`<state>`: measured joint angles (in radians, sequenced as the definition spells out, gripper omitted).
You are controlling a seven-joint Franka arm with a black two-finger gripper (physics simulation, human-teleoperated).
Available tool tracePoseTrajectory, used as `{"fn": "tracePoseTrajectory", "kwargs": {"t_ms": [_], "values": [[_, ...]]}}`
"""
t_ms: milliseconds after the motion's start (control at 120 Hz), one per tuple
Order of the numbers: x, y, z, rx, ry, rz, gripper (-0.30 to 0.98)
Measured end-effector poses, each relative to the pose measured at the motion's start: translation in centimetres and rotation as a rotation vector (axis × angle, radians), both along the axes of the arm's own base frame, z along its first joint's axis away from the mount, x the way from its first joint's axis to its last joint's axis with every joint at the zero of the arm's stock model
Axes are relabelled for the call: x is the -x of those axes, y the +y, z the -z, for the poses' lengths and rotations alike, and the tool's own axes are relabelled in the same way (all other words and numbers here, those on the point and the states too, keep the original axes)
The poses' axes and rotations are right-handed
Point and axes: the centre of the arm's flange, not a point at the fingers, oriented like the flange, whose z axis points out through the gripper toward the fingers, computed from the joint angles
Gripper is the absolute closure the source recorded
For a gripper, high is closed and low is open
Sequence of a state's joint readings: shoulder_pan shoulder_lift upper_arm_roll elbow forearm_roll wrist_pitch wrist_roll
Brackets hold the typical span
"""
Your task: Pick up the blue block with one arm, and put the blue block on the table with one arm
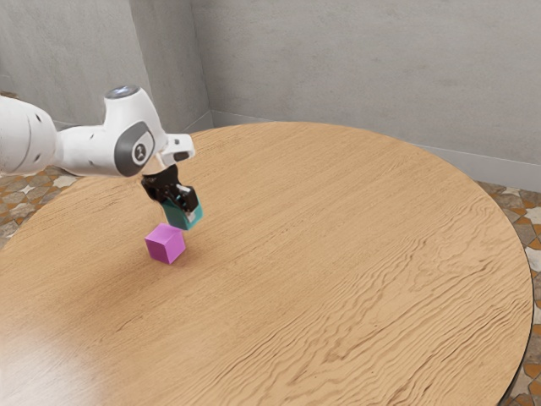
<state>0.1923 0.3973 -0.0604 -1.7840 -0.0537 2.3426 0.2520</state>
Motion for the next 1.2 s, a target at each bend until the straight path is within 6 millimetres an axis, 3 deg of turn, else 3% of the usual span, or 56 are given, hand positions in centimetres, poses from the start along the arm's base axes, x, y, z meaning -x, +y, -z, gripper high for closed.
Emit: {"fn": "tracePoseTrajectory", "kwargs": {"t_ms": [100, 217, 333, 425, 567, 708, 783, 842, 925, 1050, 1108, 1200], "values": [[-1.8, -3.9, 0.8, 0.008, -0.004, 0.037, 0.29], [-4.5, -7.0, 3.6, 0.03, 0.002, 0.058, 0.29], [-6.2, -8.1, 8.0, 0.049, 0.034, 0.051, 0.29], [-6.3, -8.5, 9.7, 0.059, 0.054, 0.041, 0.28], [-6.2, -9.1, 10.0, 0.066, 0.059, 0.028, 0.2], [-6.2, -9.2, 8.2, 0.069, 0.04, 0.015, 0.11], [-5.4, -10.0, 5.1, 0.058, 0.014, 0.021, 0.07], [-3.1, -11.0, -0.1, 0.038, -0.025, 0.033, 0.06], [2.2, -12.0, -9.6, 0.023, -0.102, 0.048, 0.04], [7.3, -10.8, -18.2, 0.007, -0.148, 0.03, 0.02], [8.9, -10.0, -20.2, -0.007, -0.125, 0.021, 0.02], [10.4, -9.4, -20.7, -0.02, -0.072, 0.012, 0.01]]}}
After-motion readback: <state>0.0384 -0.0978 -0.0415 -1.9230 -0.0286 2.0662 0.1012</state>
